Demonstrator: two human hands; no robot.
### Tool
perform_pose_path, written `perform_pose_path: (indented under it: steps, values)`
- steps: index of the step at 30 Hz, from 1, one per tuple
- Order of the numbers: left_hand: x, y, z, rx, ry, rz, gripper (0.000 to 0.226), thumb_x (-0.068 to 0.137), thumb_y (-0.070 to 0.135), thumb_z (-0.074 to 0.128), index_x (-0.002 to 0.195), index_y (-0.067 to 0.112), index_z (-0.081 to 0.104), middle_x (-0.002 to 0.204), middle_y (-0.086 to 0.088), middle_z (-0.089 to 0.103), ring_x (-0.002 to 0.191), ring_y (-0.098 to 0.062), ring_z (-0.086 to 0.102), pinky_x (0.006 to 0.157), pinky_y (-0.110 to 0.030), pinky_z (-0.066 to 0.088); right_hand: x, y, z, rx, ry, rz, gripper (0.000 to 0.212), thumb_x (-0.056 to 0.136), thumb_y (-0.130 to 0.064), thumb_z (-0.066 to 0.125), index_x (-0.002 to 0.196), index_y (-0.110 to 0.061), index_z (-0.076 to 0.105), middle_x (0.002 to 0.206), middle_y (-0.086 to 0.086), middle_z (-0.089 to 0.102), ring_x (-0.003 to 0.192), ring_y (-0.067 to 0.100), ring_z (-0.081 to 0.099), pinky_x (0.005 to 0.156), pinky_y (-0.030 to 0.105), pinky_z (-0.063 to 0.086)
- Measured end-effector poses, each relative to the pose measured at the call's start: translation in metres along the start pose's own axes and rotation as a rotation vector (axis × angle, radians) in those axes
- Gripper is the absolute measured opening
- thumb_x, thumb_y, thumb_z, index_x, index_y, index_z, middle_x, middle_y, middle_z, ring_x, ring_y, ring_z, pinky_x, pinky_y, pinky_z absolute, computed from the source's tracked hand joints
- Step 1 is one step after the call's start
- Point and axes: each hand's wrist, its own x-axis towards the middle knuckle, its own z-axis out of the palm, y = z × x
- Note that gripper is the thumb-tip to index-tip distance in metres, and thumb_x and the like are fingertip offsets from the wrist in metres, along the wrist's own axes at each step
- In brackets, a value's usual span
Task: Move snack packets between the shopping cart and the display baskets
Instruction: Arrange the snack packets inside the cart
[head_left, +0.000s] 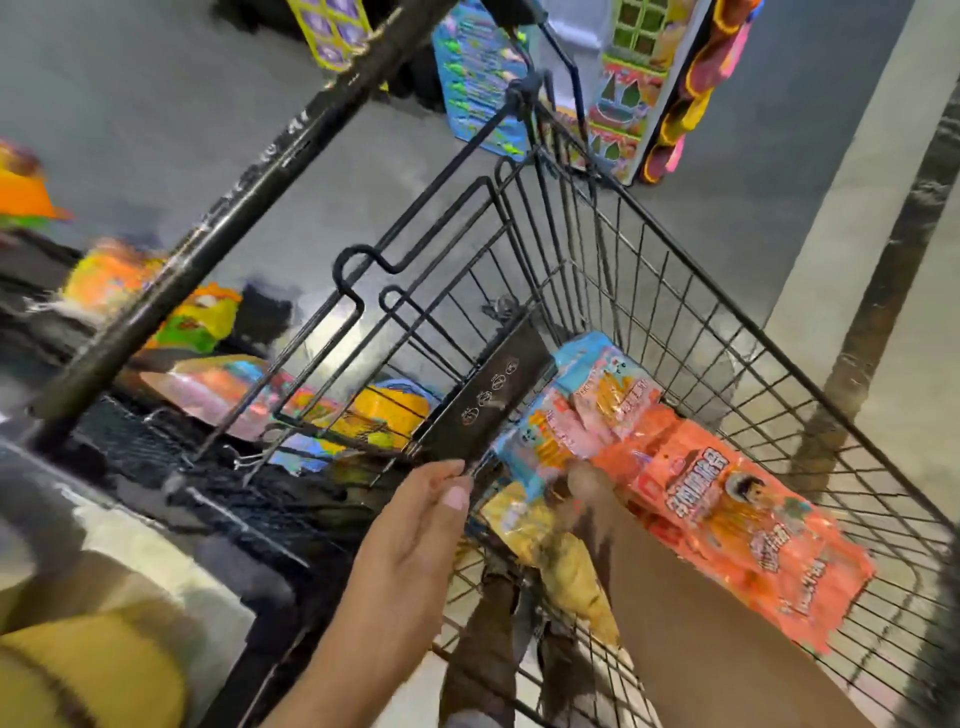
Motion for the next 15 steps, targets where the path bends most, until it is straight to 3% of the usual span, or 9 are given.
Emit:
perform_pose_path:
  steps: [2,4,5,9,12,15]
  values:
    - [-0.026,0.002,-0.002,-0.008,0.009,0.008,0.049,0.085,0.071,0.049,0.128,0.050,0.061,0.128,0.022,0.068,0.124,0.003,0.060,0.109,-0.042,0.048,-0.014,0.001,-0.012,0.014,-0.037,-0.019,0.018,0.109,-0.011,0.051,0.123,0.000,0.056,0.121,0.021,0.060,0.100,0.030,0.067,0.081,0.038,0.060]
    - [-0.056,0.008,-0.005,-0.010,0.003,0.027,0.048,0.086,0.071,0.049,0.130,0.051,0.059,0.132,0.023,0.066,0.127,0.003,0.058,0.111,-0.043,0.046,-0.039,0.002,-0.029,0.002,-0.050,-0.051,0.032,0.107,-0.012,0.058,0.135,0.004,0.057,0.135,0.026,0.060,0.125,0.041,0.063,0.107,0.050,0.054]
    - [-0.070,0.011,-0.007,0.004,0.001,0.045,0.050,0.087,0.071,0.049,0.132,0.051,0.058,0.134,0.024,0.064,0.129,0.003,0.056,0.111,-0.043,0.045,-0.057,0.006,-0.039,-0.031,-0.088,-0.088,0.034,0.106,-0.010,0.060,0.136,0.005,0.057,0.138,0.026,0.061,0.128,0.042,0.062,0.112,0.053,0.050]
    - [-0.129,0.022,-0.023,0.162,0.071,0.144,0.058,0.090,0.073,0.044,0.144,0.054,0.045,0.141,0.031,0.055,0.130,0.008,0.052,0.108,-0.035,0.045,-0.131,0.026,-0.078,-0.175,-0.118,-0.316,0.030,0.103,-0.011,0.065,0.132,-0.020,0.060,0.122,0.011,0.072,0.109,0.027,0.071,0.108,0.051,0.053]
    - [-0.167,0.029,-0.047,0.226,0.151,0.230,0.052,0.094,0.070,0.042,0.144,0.056,0.042,0.143,0.035,0.047,0.129,0.014,0.046,0.099,-0.015,0.045,-0.195,0.034,-0.085,-0.263,-0.200,-0.542,0.033,0.101,-0.018,0.070,0.125,-0.038,0.062,0.125,-0.005,0.068,0.121,0.022,0.065,0.100,0.041,0.052]
    - [-0.199,0.029,-0.073,0.286,0.244,0.254,0.042,0.098,0.068,0.041,0.139,0.062,0.037,0.143,0.041,0.040,0.135,0.015,0.038,0.105,-0.011,0.037,-0.261,0.039,-0.070,-0.469,-0.337,-0.805,0.047,0.102,-0.016,0.067,0.135,-0.047,0.056,0.126,-0.034,0.063,0.127,0.009,0.060,0.100,0.035,0.047]
